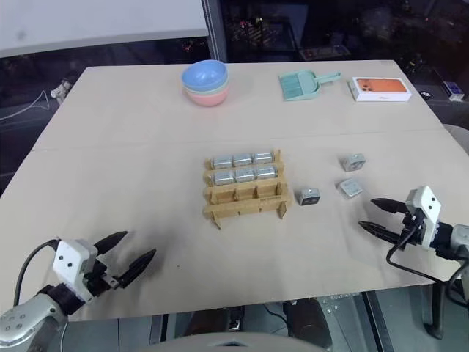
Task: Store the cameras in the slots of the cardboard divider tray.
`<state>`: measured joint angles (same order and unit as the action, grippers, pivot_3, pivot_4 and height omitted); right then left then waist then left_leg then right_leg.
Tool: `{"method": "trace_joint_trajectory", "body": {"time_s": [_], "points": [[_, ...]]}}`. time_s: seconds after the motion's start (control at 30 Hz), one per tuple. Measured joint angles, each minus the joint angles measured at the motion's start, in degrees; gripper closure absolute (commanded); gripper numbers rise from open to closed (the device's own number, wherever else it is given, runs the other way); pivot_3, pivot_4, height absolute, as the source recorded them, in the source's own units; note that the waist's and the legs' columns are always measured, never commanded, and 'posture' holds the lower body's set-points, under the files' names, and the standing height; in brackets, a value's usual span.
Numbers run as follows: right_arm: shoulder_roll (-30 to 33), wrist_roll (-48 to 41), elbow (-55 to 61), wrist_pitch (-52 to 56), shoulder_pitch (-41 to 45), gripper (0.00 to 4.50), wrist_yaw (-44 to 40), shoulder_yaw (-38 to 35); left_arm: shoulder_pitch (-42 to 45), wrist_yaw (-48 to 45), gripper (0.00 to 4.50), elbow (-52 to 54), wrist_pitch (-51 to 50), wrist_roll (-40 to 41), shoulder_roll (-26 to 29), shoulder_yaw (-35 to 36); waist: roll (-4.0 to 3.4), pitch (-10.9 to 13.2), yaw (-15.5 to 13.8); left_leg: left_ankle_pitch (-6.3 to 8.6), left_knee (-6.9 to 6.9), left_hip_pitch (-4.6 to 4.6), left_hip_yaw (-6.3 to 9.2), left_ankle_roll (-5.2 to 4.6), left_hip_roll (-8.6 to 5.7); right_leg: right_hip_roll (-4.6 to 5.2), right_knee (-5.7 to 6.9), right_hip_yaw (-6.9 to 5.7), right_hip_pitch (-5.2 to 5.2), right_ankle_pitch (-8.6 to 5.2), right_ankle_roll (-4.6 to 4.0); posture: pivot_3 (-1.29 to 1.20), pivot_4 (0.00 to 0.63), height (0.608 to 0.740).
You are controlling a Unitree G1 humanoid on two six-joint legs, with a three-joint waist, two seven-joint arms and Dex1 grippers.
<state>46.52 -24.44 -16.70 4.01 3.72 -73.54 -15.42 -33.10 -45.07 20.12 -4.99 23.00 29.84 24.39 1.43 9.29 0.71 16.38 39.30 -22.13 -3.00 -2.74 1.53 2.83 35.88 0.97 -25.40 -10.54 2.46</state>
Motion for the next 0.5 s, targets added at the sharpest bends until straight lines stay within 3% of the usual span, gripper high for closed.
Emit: {"method": "trace_joint_trajectory", "body": {"time_s": [0.2,0.37,0.5], "points": [[4.8,4.3,-7.8,-2.7,11.9,0.62,-2.7,3.2,0.4,-3.7,0.00,4.6,-3.7,6.7,4.0,1.8,-0.01,0.0,0.0,0.00,-0.04,0.15,-0.03,0.00,0.03,-0.04,0.02,0.00,0.10,0.00,-0.01,0.00,0.150,0.740],[5.4,4.8,-9.1,-2.7,12.9,0.62,-6.8,5.2,0.1,-9.5,0.00,9.4,-8.7,17.9,9.0,6.9,0.01,0.0,-0.3,0.00,-0.06,0.03,0.05,0.00,0.08,-0.01,-0.03,-0.05,0.08,0.03,-0.07,0.00,0.150,0.740],[4.8,3.6,-2.9,0.0,11.8,0.62,-8.6,7.5,-1.3,-16.1,0.00,13.4,-13.4,27.6,14.5,13.2,-0.10,0.1,0.1,0.00,-0.05,0.16,-0.11,0.00,0.07,0.00,0.00,0.07,0.09,-0.01,0.01,0.00,0.150,0.740]]}}
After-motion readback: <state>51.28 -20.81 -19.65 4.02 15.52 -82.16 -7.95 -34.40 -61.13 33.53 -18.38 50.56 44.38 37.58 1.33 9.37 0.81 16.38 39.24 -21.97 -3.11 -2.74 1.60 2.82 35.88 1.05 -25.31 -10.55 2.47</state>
